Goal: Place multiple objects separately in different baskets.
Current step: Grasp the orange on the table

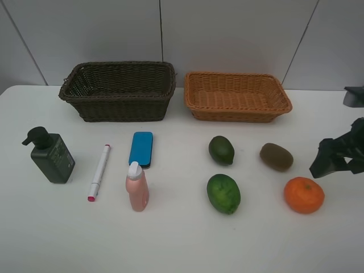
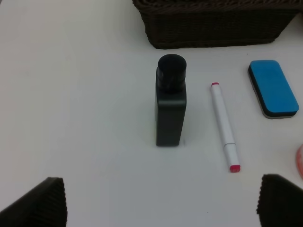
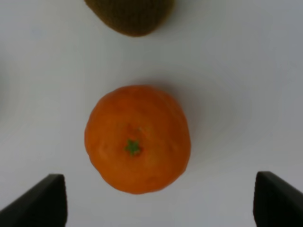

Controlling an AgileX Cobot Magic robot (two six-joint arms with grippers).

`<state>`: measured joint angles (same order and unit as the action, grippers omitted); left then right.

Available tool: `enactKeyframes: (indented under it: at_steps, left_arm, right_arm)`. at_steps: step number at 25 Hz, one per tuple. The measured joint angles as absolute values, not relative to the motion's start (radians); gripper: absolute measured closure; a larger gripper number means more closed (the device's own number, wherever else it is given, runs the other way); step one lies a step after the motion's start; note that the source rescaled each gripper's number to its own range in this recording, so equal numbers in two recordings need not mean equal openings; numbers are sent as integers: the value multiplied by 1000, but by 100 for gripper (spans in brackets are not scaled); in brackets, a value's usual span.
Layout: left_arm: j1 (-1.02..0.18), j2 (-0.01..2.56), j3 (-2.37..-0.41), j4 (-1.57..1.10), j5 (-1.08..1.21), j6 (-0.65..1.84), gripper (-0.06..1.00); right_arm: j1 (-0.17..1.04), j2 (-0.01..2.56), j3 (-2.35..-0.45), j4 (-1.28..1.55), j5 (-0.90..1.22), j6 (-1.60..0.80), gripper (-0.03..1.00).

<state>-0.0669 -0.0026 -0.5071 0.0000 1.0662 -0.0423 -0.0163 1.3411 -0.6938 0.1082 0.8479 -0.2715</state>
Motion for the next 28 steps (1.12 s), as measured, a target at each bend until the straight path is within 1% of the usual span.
enactKeyframes:
  at_steps: [6, 28]
  left_arm:
    - [-67, -3, -507, 0, 1066, -42, -6]
    - [-67, -3, -507, 0, 1066, -42, -6]
  right_arm:
    - [15, 1435, -694, 124, 816, -273, -3]
    - [16, 1615, -694, 172, 769, -274, -3]
